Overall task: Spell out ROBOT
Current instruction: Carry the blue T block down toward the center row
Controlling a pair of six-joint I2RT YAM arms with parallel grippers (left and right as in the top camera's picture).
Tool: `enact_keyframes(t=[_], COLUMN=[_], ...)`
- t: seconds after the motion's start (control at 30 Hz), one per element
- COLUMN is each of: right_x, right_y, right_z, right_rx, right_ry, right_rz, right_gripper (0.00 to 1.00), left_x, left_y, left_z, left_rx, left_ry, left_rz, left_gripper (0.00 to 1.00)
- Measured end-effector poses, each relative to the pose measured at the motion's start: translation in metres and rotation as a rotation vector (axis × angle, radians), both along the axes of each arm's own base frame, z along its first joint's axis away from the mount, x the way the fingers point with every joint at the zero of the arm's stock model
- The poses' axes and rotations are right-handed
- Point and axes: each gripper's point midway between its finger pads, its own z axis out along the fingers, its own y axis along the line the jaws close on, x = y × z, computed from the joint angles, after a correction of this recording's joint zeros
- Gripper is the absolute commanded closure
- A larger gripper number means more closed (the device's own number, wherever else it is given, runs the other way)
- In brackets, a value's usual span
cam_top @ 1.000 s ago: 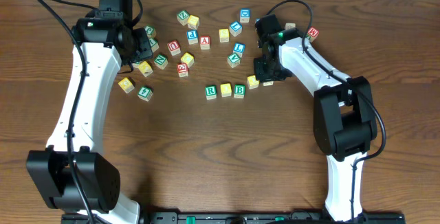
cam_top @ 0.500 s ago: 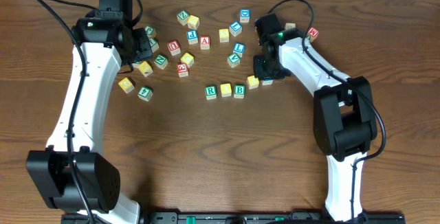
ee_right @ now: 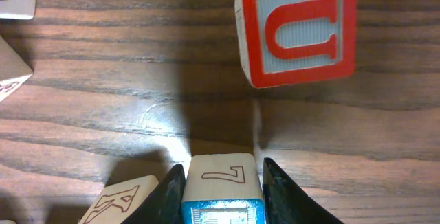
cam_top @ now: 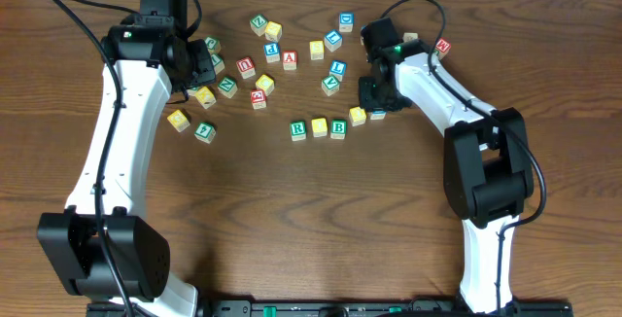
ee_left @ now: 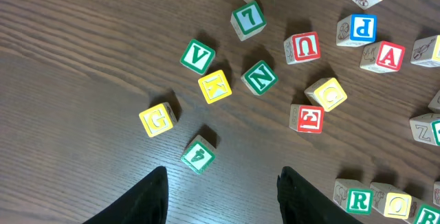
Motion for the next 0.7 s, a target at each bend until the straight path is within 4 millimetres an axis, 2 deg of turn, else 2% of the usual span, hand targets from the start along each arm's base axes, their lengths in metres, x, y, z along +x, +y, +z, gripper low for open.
enact_keyframes(t=[0.53, 0.7], right_x=[-0.002, 0.000], right_y=[-0.001, -0.002], right_z=[0.000, 0.010], right_rx=[0.006, 0.007], right_ry=[0.013, 0.022], right_rz=[-0.008, -0.013], right_gripper=[0.60, 0.59], left_x=[0.000, 0.000], left_y=[0.000, 0.000], left_z=[0.000, 0.000], left_rx=[0.000, 0.000], left_ry=[0.000, 0.000], left_rz=[0.000, 0.000], left_gripper=[0.49, 0.50])
